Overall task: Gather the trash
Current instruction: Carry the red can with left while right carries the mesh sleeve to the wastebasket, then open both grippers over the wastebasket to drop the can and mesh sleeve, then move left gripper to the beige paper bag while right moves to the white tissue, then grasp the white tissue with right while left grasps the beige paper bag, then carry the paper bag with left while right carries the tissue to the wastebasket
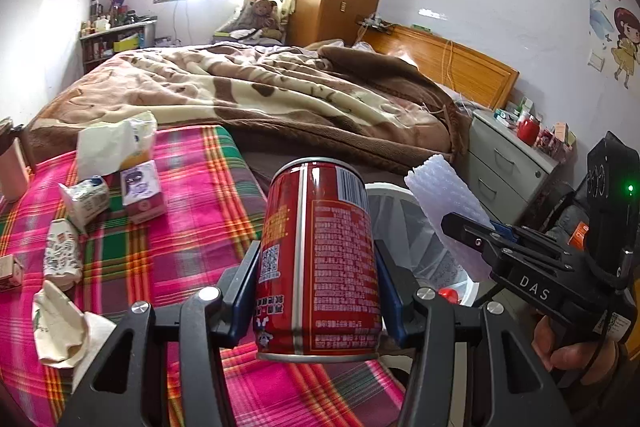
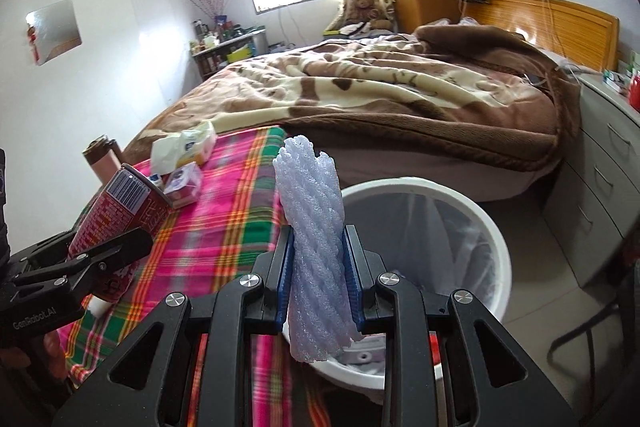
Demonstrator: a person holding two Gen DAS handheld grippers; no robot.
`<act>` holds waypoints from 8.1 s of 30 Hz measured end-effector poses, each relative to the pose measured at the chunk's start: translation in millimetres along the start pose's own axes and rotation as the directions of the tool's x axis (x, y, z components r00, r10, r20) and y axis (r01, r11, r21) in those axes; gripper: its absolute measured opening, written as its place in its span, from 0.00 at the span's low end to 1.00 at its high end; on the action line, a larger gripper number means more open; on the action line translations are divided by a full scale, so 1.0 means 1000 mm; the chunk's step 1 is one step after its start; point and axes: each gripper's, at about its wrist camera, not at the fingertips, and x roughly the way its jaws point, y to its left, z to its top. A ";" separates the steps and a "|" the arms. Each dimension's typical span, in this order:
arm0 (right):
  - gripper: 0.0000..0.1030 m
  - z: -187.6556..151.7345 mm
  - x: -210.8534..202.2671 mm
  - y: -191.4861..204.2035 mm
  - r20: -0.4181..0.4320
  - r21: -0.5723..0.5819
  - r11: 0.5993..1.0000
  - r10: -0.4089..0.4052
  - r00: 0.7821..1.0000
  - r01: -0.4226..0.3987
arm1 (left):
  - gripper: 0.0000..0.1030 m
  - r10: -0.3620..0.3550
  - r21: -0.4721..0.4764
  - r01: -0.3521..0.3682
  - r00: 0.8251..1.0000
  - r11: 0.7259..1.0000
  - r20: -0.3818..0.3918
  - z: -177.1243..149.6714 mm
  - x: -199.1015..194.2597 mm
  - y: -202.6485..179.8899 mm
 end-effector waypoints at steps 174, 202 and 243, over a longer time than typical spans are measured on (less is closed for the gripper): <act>0.19 -0.045 0.092 0.161 -0.243 -0.149 0.972 0.143 0.959 -0.183 | 0.18 0.266 -0.398 -0.297 0.955 0.868 -0.132 -0.079 -0.018 0.213; 0.19 -0.023 0.040 0.128 -0.103 -0.117 0.976 0.173 0.979 -0.185 | 0.17 0.249 -0.254 -0.235 0.968 0.938 0.025 -0.047 -0.066 0.141; 0.20 -0.003 0.013 -0.038 -0.038 0.063 0.990 -0.122 0.992 0.124 | 0.17 -0.024 0.035 0.025 0.999 0.999 -0.030 0.012 0.047 -0.038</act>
